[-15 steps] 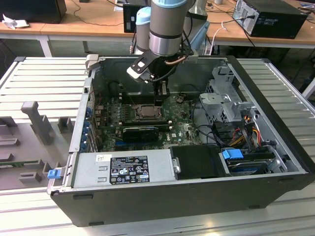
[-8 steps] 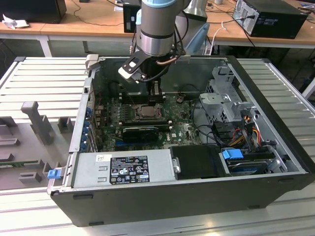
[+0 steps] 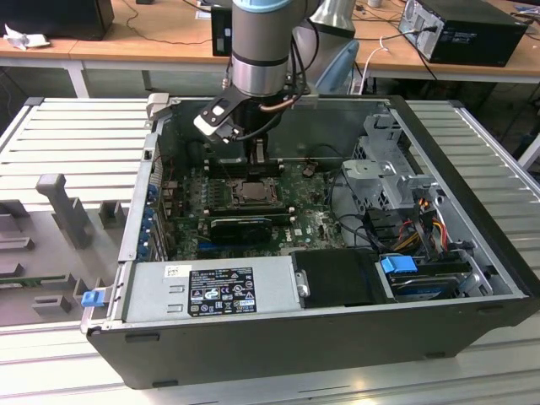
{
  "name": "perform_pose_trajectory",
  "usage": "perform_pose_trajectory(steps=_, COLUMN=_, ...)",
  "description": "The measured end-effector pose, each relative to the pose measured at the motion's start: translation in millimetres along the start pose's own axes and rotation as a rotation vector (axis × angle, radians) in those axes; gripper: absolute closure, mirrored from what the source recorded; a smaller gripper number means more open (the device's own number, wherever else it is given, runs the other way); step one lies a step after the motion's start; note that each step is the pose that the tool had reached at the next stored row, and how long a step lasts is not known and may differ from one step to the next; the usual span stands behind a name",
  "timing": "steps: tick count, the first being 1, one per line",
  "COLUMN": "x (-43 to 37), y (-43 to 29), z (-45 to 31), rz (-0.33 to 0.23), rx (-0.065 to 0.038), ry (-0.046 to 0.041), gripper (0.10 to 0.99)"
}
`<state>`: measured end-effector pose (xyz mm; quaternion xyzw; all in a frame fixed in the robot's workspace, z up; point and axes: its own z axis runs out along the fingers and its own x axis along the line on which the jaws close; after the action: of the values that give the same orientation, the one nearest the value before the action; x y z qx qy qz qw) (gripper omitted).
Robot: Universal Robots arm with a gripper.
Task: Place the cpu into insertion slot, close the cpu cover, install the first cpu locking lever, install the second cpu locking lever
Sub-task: 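Close the cpu cover, then install the first cpu locking lever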
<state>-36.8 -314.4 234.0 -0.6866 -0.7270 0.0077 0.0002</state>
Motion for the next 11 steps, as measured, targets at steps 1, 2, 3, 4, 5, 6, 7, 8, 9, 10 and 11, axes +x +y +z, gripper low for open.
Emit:
perform_pose_trajectory(steps=1, x=0.0, y=-0.5, z=0.0, rz=0.000, rx=0.000, ry=0.0000, gripper=0.980)
perform_pose_trajectory(steps=2, x=0.0, y=-1.0, z=0.0, rz=0.000, rx=0.000, ry=0.0000, gripper=0.980)
perform_pose_trajectory(steps=3, x=0.1, y=-1.7, z=0.0, rz=0.000, rx=0.000, ry=0.0000, gripper=0.980)
perform_pose_trajectory(steps=4, x=0.1, y=-2.4, z=0.0, rz=0.000, rx=0.000, ry=0.0000, gripper=0.980)
perform_pose_trajectory(steps=5, x=0.1, y=-2.6, z=-1.0, rz=0.000, rx=0.000, ry=-0.0004, gripper=0.980)
perform_pose_trajectory(steps=6, x=0.1, y=-2.7, z=-3.3, rz=0.000, rx=0.000, ry=-0.0003, gripper=0.980)
perform_pose_trajectory(steps=7, x=0.1, y=-2.7, z=-4.6, rz=0.000, rx=0.000, ry=-0.0003, gripper=0.980)
perform_pose_trajectory(steps=8, x=0.1, y=-2.7, z=-5.5, rz=0.000, rx=0.000, ry=-0.0003, gripper=0.980)
perform_pose_trajectory(steps=9, x=0.1, y=-2.7, z=-6.4, rz=0.000, rx=0.000, ry=-0.0002, gripper=0.980)
perform_pose_trajectory(steps=10, x=0.1, y=-2.7, z=-7.6, rz=0.000, rx=0.000, ry=-0.0002, gripper=0.980)
perform_pose_trajectory(steps=11, x=0.0, y=-2.8, z=-9.5, rz=0.000, rx=0.000, ry=-0.0003, gripper=0.980)
